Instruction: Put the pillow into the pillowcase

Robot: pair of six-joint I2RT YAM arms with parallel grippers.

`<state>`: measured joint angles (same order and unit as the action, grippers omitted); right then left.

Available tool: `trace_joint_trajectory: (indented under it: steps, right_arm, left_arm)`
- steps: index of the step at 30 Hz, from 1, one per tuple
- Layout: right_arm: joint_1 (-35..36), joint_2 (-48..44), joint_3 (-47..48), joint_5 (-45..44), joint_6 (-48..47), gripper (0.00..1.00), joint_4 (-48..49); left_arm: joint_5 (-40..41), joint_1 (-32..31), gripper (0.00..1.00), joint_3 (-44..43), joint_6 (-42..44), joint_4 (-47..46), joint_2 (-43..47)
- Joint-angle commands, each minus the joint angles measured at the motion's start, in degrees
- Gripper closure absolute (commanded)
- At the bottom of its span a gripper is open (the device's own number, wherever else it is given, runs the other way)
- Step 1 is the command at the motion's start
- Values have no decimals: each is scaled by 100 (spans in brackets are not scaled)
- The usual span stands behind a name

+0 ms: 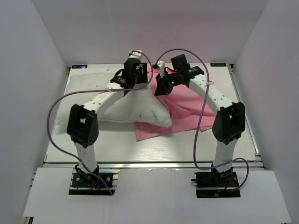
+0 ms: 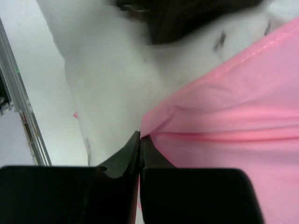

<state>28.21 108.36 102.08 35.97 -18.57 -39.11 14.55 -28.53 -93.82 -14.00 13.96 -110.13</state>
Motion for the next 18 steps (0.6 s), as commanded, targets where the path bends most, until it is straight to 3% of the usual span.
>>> trace_joint_trajectory:
  steps: [1,4,5,8,11,14,18]
  right_arm:
    - [45,264,548,244,512,100,106]
    - [62,537,830,218,626,82,141]
    - [97,624,866,235,618,58,141]
    - [115,678,892,350,399,29,53]
    - [-33,311,822,139,-67,22,0]
    - [-367,-207,752,-1,-252,15,-52]
    - [-1070,-955,393,-11,-218,11,105]
  left_arm:
    - [503,138,24,232,99,167,1404]
    - [1065,146,24,732,397,580,2213]
    - [1137,146,24,882,459,652,2424]
    - [465,138,23,1506,705,766,3241]
    - [-660,-229,16,1858,811,1108,3620]
    - [-637,-1001,15,2411,767,1241,3823]
    - [-542,-1785,15,3404,697,653,4218]
